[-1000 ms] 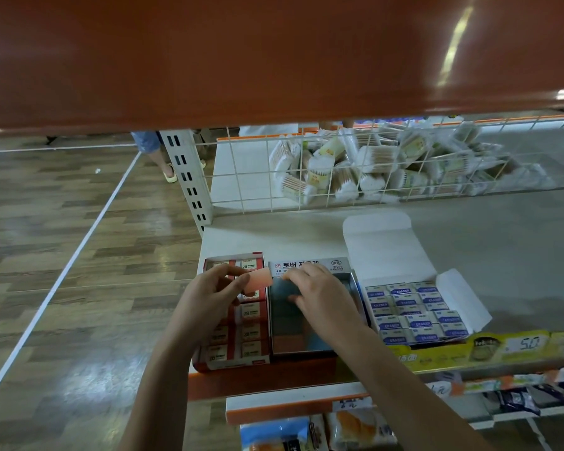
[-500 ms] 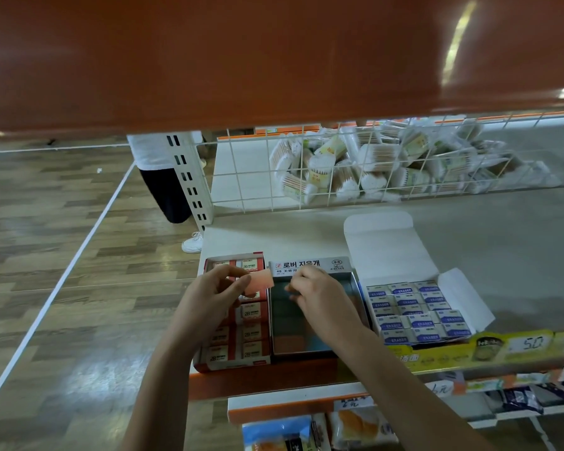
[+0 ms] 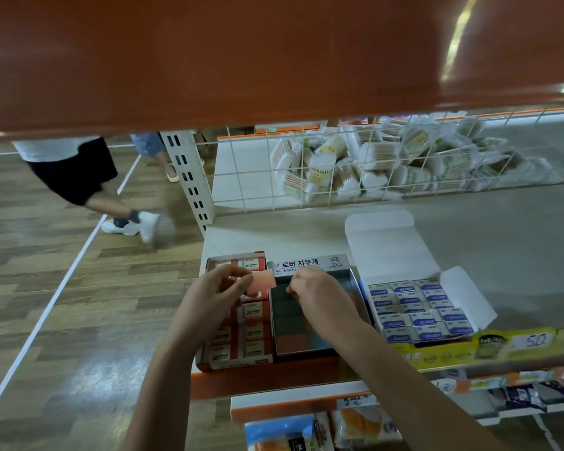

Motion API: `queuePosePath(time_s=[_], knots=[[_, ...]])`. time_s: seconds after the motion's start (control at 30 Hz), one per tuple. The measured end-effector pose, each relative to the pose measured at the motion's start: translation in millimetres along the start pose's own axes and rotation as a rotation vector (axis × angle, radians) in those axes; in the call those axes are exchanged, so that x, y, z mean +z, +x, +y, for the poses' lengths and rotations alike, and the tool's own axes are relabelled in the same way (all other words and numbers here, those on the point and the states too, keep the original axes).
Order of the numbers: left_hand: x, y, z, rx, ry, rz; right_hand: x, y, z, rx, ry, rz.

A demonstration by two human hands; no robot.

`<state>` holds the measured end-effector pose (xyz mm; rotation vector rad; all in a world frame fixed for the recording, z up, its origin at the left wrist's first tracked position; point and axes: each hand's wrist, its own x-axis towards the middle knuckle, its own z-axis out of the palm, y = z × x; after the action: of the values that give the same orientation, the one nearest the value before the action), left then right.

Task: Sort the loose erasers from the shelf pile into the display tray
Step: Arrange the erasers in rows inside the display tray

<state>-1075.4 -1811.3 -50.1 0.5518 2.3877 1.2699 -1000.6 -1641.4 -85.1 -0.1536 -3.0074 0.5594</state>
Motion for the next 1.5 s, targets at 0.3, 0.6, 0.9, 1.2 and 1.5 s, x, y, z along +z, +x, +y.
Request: queuePosePath(time_s=[0.3, 0.6, 0.9, 1.2, 1.5], knots=[[7.9, 13.7, 12.4, 0.111, 0.158, -0.003, -35.4, -3.5, 8.9, 0.002, 0.054, 0.083], [36.6, 21.1, 29.7, 0.24, 0.564, 0.021, -56.0, -7.9, 31.8, 0.083, 0.02, 0.103], [43.9, 11.2, 36.9, 0.381, 0.942, 0.07, -46.3, -5.1, 29.3, 0.041, 0.025, 0.088], [46.8, 13.6, 33.2, 0.354, 0.969, 0.026, -40.9, -0.2, 26.2, 0.027, 0.027, 0.098], [52.7, 20.5, 37.5, 0.394, 1.044, -0.024, -42.9, -5.0, 22.9, 0.028, -0.022, 0.07]])
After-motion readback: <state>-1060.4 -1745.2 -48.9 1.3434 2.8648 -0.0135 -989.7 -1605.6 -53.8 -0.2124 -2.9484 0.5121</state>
